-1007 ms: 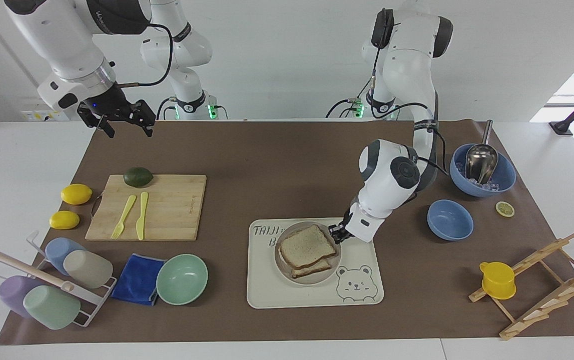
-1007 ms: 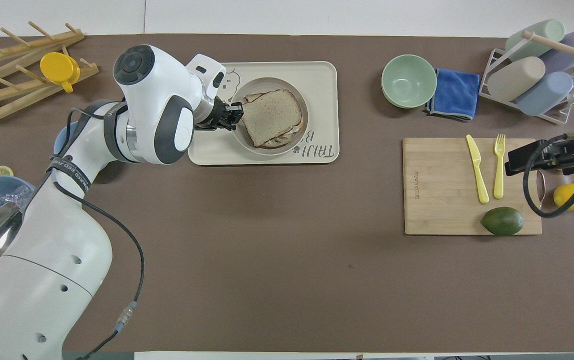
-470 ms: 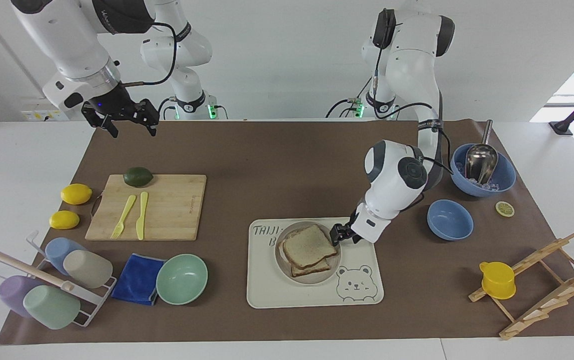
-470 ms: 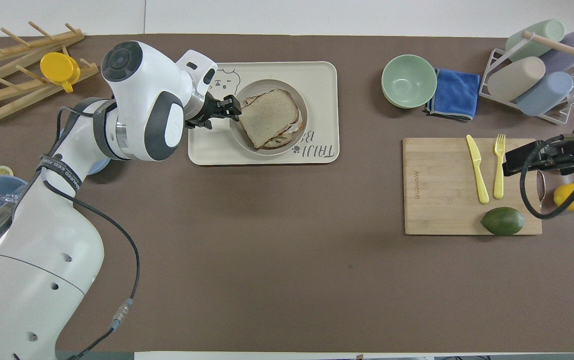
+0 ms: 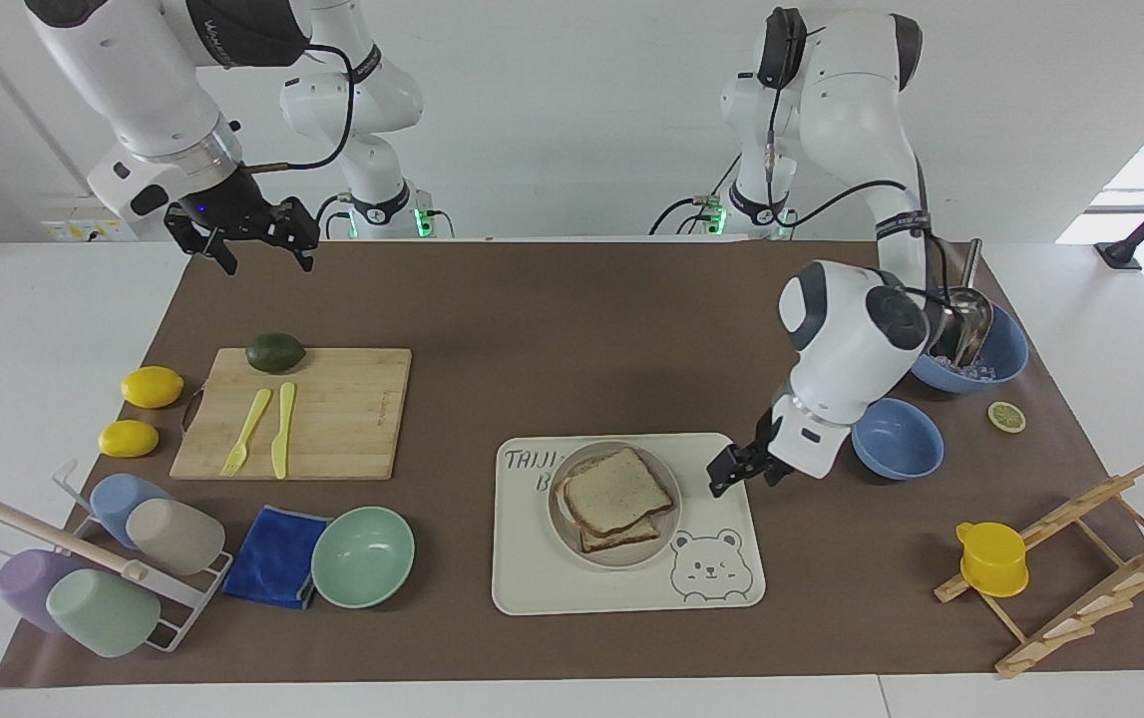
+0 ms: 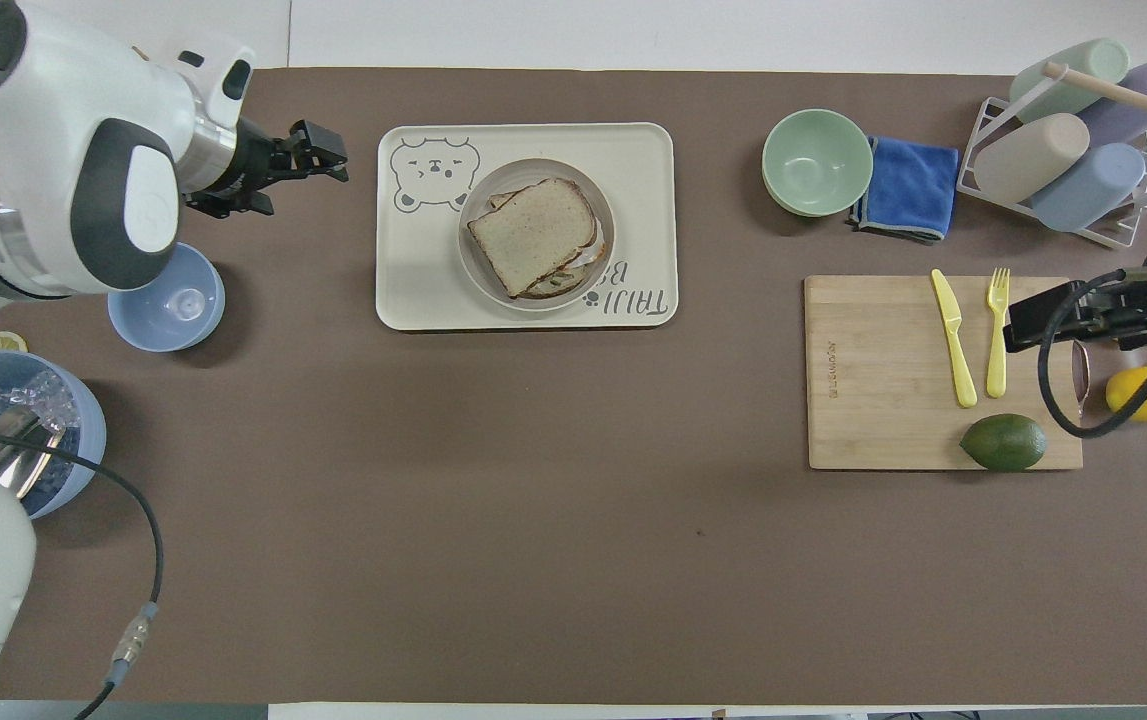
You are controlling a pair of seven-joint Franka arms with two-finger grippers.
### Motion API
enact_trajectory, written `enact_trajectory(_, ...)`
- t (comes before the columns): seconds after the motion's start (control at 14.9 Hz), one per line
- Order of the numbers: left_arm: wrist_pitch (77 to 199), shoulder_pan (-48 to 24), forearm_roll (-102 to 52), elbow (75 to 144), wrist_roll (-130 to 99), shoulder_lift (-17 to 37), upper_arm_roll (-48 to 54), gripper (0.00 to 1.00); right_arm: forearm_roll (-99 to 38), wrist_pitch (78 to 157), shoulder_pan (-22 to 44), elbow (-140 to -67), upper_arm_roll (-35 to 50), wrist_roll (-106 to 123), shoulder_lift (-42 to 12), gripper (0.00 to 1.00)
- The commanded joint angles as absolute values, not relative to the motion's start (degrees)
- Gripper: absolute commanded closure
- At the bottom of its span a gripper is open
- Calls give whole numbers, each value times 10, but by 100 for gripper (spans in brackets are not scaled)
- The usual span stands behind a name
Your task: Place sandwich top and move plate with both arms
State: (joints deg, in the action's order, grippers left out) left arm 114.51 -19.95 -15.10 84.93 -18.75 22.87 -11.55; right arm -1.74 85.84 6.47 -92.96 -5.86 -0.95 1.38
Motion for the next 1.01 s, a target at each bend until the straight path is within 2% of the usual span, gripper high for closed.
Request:
enact_trajectory(0.0, 1068, -201, -98, 862, -180, 171, -130, 0, -13, 847, 62, -925, -61, 3, 11, 0)
enact_trajectory(0.6, 869, -173, -30, 881, -73, 34, -136, 0, -20, 834, 63, -925, -62, 1, 16, 0)
enact_trajectory(0.94, 859, -171, -28, 961, -60, -45, -134, 0, -21, 834, 61, -925, -62, 2, 17, 0)
